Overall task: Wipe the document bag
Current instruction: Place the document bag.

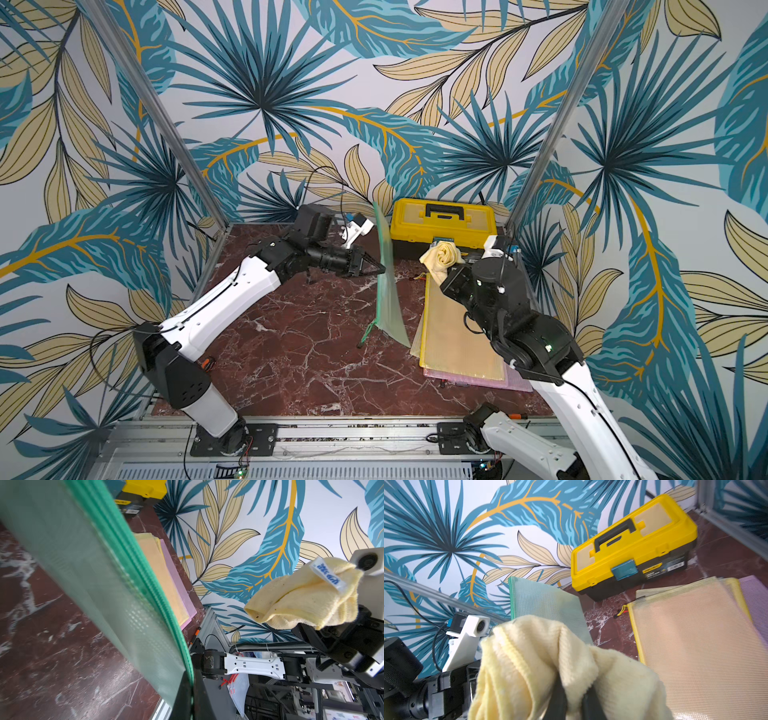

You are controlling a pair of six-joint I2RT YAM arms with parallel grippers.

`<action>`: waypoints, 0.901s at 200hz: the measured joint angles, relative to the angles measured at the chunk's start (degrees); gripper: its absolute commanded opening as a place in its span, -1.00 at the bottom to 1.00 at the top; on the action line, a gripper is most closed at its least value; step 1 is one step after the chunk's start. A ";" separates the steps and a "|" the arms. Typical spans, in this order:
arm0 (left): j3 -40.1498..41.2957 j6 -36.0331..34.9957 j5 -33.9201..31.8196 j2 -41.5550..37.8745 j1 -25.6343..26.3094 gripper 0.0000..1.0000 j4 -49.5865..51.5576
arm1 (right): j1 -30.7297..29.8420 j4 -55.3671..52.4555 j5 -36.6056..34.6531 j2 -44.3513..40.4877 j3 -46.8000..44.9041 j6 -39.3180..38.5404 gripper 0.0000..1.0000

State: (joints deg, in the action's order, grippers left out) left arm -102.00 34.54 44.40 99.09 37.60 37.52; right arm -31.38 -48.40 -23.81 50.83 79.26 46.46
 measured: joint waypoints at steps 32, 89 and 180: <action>-7.10 0.52 0.26 7.76 4.44 -1.00 0.07 | 0.00 -3.63 -5.18 -3.91 -1.07 -0.44 -1.00; -6.21 3.63 -9.01 22.49 6.56 0.62 -0.20 | 0.00 -7.50 -6.71 -1.20 -2.80 -2.12 -1.00; 28.24 6.62 -40.94 -14.91 -9.40 0.95 -0.13 | -0.81 4.81 14.21 26.88 -7.43 -3.69 -1.00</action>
State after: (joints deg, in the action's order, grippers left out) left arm -73.76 41.17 3.46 84.18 28.21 37.39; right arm -32.18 -43.59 -9.61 77.71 71.83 42.76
